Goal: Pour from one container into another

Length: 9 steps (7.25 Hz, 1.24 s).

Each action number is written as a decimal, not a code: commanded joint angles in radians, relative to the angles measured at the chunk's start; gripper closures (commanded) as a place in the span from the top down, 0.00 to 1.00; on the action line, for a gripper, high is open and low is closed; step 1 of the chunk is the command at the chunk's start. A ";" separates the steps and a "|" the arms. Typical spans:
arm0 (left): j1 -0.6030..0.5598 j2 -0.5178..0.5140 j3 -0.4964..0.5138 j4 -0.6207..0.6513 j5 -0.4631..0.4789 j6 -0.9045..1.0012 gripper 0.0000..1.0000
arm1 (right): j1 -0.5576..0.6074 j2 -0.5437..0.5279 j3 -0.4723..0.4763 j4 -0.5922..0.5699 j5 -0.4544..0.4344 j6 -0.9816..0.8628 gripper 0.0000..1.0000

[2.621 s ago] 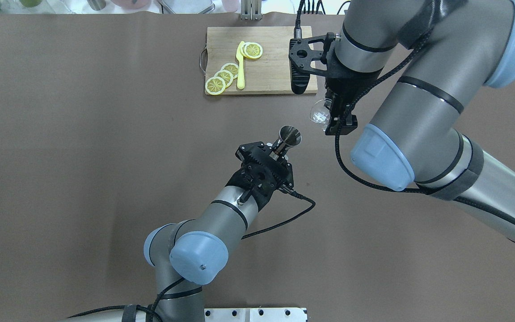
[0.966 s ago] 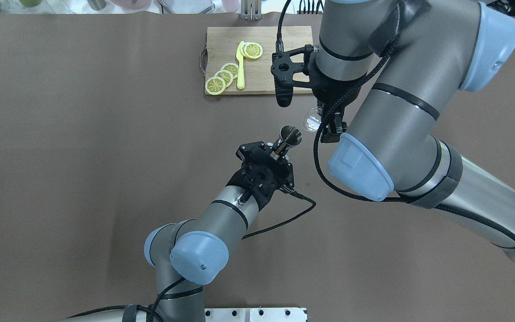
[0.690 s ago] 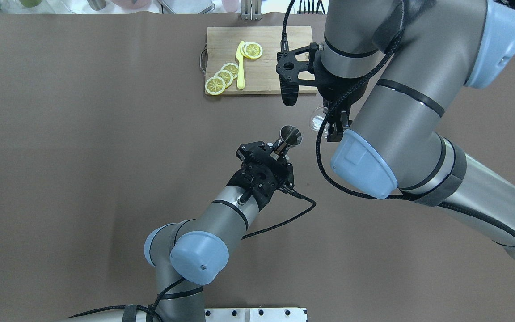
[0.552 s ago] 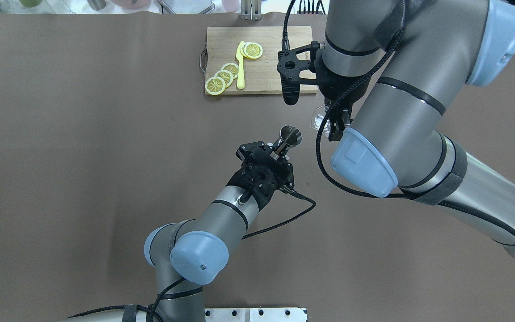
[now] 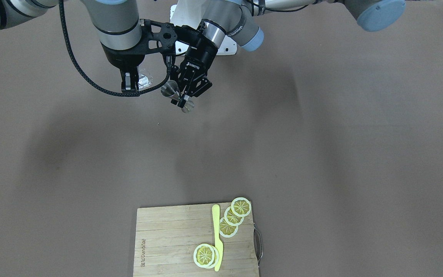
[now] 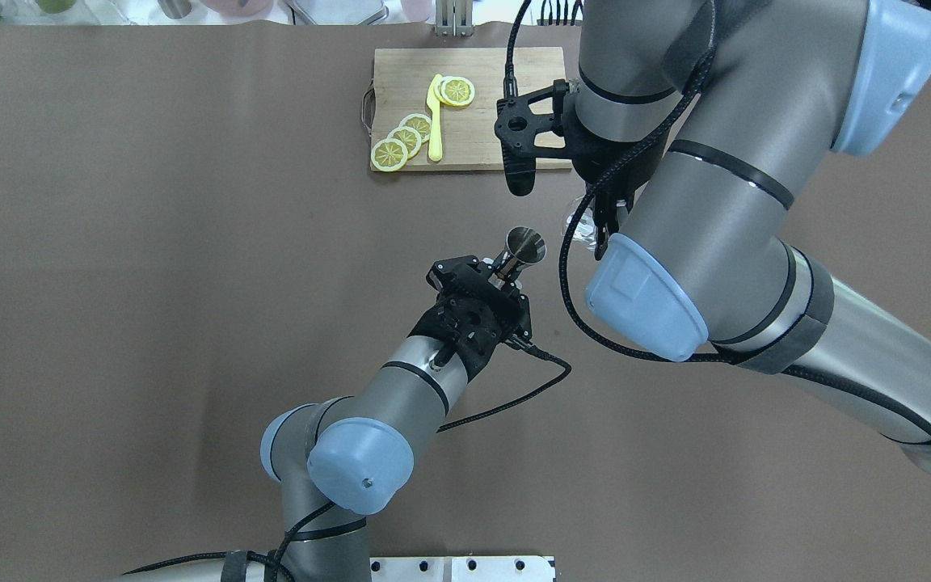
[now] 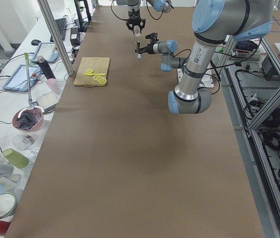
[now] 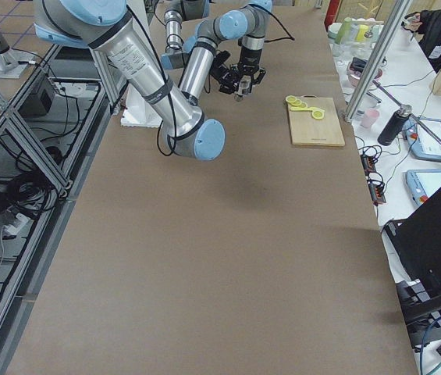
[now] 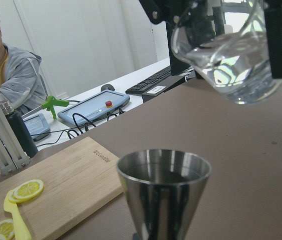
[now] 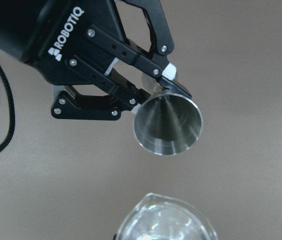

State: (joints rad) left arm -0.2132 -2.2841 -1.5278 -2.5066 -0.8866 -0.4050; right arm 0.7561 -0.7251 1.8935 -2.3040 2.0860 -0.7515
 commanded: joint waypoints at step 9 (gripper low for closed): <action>0.000 -0.002 0.002 0.000 0.000 0.000 0.00 | -0.027 0.090 -0.100 -0.064 -0.044 0.000 0.00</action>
State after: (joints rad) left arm -0.2132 -2.2851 -1.5270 -2.5065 -0.8866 -0.4050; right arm 0.7297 -0.6509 1.8116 -2.3587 2.0473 -0.7523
